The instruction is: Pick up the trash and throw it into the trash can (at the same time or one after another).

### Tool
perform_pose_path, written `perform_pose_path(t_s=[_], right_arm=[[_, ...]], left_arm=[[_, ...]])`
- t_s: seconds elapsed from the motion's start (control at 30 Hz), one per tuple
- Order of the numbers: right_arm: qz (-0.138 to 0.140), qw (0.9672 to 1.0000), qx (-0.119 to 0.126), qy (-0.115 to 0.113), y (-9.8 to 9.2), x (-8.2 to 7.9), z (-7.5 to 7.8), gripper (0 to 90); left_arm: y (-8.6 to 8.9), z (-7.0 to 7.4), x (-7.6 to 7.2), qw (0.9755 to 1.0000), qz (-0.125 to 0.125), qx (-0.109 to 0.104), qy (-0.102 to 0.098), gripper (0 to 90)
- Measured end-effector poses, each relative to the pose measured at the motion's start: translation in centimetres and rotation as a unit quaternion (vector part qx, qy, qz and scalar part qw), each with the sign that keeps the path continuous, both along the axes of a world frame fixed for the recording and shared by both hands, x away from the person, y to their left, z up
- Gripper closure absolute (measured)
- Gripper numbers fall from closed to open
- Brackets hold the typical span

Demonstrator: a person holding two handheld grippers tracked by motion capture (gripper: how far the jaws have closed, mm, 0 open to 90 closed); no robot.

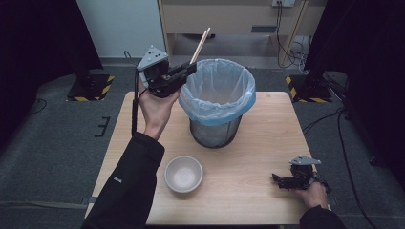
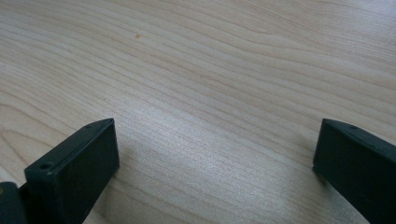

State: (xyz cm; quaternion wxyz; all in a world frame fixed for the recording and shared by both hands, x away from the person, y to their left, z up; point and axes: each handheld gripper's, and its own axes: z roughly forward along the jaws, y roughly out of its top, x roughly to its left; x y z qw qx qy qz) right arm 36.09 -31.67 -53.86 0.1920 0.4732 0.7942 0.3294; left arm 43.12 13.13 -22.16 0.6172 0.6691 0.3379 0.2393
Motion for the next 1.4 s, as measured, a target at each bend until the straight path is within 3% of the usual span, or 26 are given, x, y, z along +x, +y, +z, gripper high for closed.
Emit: perform_pose_path(t_s=[0.53,1.1,1.4], right_arm=[[0.0,1.0,0.0,0.0,0.0,0.0,0.0,0.3],[0.0,1.0,0.0,0.0,0.0,0.0,0.0,0.4],[0.001,1.0,0.0,0.0,0.0,0.0,0.0,0.3]], left_arm=[[-1.7,0.4,2.1,1.0,0.003,0.007,0.005,84.3],[-3.1,0.2,4.1,1.0,0.003,0.008,0.0,84.2],[-4.2,-0.2,5.3,0.9999,0.003,0.01,0.006,84.2]])
